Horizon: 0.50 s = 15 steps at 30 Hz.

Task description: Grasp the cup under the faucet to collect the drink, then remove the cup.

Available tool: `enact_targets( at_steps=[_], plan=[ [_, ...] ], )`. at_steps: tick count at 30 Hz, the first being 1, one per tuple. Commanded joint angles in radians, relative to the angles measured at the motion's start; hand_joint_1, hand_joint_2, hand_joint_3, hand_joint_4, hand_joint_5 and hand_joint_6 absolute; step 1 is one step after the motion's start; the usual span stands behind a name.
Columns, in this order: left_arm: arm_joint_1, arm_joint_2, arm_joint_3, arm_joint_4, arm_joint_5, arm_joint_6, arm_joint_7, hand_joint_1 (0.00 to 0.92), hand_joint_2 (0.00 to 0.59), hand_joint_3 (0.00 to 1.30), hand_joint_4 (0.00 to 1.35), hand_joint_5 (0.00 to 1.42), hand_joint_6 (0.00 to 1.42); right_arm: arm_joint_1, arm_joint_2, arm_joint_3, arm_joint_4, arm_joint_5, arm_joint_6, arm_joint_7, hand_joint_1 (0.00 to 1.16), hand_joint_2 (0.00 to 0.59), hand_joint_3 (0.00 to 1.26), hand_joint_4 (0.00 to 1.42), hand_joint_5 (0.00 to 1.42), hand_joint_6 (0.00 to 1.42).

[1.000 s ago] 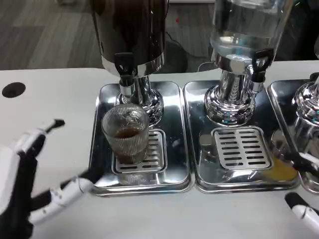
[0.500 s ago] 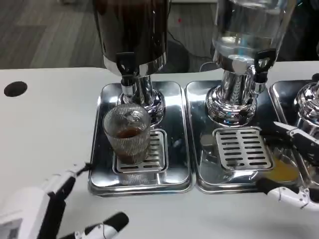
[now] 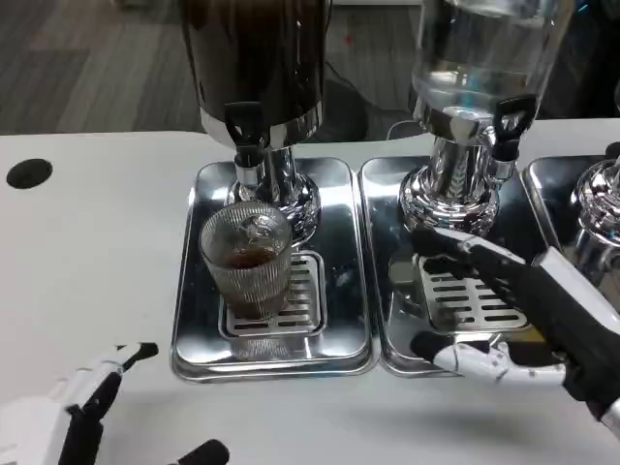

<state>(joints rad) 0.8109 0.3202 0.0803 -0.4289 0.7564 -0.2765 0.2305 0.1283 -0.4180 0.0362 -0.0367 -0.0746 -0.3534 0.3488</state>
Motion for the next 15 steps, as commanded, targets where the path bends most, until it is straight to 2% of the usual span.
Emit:
enact_targets(
  at_steps=[1, 8, 15],
  plan=[
    [0.029, -0.005, 0.037, 0.02, -0.013, -0.018, 0.032, 0.0, 0.04, 0.25, 0.17, 0.24, 0.5, -0.081, 0.029, 0.048, 0.059, -0.014, 0.048, 0.018, 0.64, 0.138, 0.16, 0.1, 0.14, 0.08],
    [0.048, -0.01, 0.039, 0.03, -0.014, -0.038, 0.038, 0.0, 0.041, 0.24, 0.16, 0.24, 0.5, -0.19, 0.066, 0.083, 0.193, -0.032, 0.071, 0.013, 0.62, 0.14, 0.15, 0.09, 0.13, 0.08],
    [0.066, -0.013, 0.037, 0.02, -0.007, -0.052, 0.038, 0.0, 0.044, 0.24, 0.17, 0.24, 0.5, -0.261, 0.101, 0.102, 0.271, -0.049, 0.075, 0.002, 0.65, 0.132, 0.15, 0.1, 0.14, 0.08]
  ],
)
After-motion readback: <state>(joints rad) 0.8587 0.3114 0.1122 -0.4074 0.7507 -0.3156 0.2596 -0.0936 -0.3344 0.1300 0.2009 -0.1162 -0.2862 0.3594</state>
